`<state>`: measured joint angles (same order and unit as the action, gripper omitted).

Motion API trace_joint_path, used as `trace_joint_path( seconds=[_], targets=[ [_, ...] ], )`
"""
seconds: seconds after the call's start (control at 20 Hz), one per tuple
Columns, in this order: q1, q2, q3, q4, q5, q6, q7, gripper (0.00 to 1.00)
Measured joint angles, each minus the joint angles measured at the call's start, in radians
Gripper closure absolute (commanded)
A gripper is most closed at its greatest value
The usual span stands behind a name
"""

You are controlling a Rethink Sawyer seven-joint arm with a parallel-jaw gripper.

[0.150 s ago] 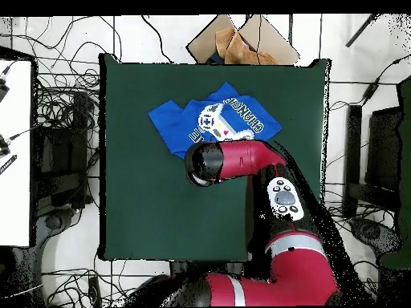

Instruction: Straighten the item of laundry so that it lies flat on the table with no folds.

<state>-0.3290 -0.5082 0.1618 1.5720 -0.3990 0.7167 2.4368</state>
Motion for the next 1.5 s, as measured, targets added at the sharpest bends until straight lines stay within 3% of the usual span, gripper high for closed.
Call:
trace_joint_path(
  seconds=[0.55,1.0,1.05,1.5],
  targets=[
    [0.01,0.111,-0.026,-0.025,-0.064,-0.12,0.0,0.0],
    [0.031,0.107,-0.048,-0.027,-0.067,-0.139,0.0,0.0],
    [0.031,0.108,-0.048,-0.029,-0.067,-0.146,0.0,1.0],
    [0.024,0.114,-0.044,-0.031,-0.066,-0.172,0.0,1.0]
  ],
)
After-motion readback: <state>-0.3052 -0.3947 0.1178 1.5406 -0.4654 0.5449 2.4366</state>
